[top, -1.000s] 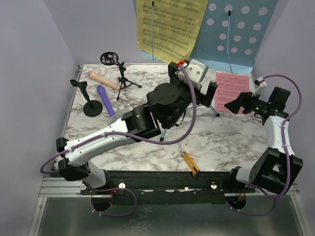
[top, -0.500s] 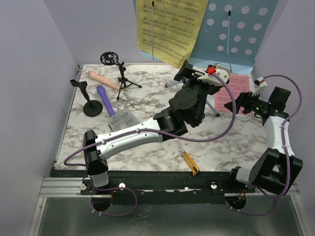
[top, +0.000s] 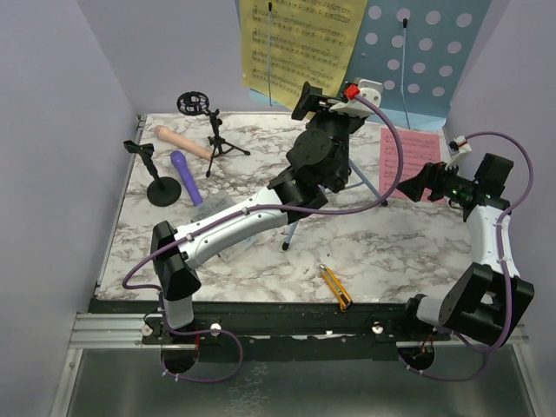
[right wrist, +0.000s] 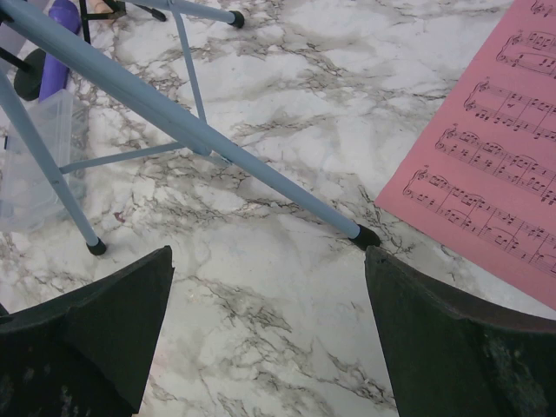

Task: Pack up the instrument practice props
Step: Pick up the sheet music from the music stand.

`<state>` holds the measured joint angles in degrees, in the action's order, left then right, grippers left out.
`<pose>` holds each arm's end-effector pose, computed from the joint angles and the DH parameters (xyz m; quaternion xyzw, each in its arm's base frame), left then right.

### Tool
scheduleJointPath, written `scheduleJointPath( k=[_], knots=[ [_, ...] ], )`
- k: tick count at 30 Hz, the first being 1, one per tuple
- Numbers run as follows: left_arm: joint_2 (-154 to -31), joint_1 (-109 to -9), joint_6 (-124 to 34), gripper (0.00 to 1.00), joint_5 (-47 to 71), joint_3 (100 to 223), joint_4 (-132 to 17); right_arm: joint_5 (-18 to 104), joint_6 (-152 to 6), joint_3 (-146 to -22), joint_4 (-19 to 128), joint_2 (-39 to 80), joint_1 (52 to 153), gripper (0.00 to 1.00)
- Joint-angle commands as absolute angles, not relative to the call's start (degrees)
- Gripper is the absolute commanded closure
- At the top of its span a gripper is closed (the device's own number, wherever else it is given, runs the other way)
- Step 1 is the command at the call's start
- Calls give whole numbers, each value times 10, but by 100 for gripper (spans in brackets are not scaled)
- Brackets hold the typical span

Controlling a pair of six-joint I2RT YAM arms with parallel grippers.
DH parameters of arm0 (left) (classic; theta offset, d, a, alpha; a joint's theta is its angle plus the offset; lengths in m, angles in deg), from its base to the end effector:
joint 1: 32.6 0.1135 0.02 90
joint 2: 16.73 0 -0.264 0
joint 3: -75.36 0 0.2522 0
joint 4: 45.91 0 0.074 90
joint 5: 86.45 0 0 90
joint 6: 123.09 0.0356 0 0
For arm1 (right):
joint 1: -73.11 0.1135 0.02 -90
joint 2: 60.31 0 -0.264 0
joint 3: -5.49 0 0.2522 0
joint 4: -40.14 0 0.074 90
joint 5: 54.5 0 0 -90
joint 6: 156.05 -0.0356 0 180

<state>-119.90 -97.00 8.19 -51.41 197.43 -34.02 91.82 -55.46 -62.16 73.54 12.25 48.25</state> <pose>0.1991 -0.3480 0.5006 0.1069 0.5845 0.0688 0.8014 0.2535 -0.0848 0.2857 -0.1056 0.8129 0.2876 0.4954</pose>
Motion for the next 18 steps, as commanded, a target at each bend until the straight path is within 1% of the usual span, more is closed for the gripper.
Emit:
scheduleJointPath(
  k=[1,2,4,6,10,12,14,15,18],
  knots=[
    [-1193,-951,71,25,-522,1975,-326,934,-548,-618,744,110,478,5],
    [-1192,-946,71,26,-522,1974,-326,935,-549,-618,744,110,479,5],
    [-1188,-943,73,34,-521,1972,-327,935,-548,-618,744,110,479,5],
    [-1180,-943,75,47,-518,1969,-327,934,-548,-618,744,109,478,5],
    [-1155,-949,73,76,-506,1959,-327,933,-548,-617,744,111,479,5],
    [-1136,-955,73,88,-497,1950,-328,933,-549,-617,743,112,479,5],
    [-1119,-961,72,98,-487,1941,-328,934,-549,-617,743,113,478,5],
    [-1111,-964,69,100,-482,1936,-329,933,-549,-616,743,114,479,5],
    [-1080,-977,57,100,-454,1915,-330,933,-550,-617,742,116,479,5]
  ],
)
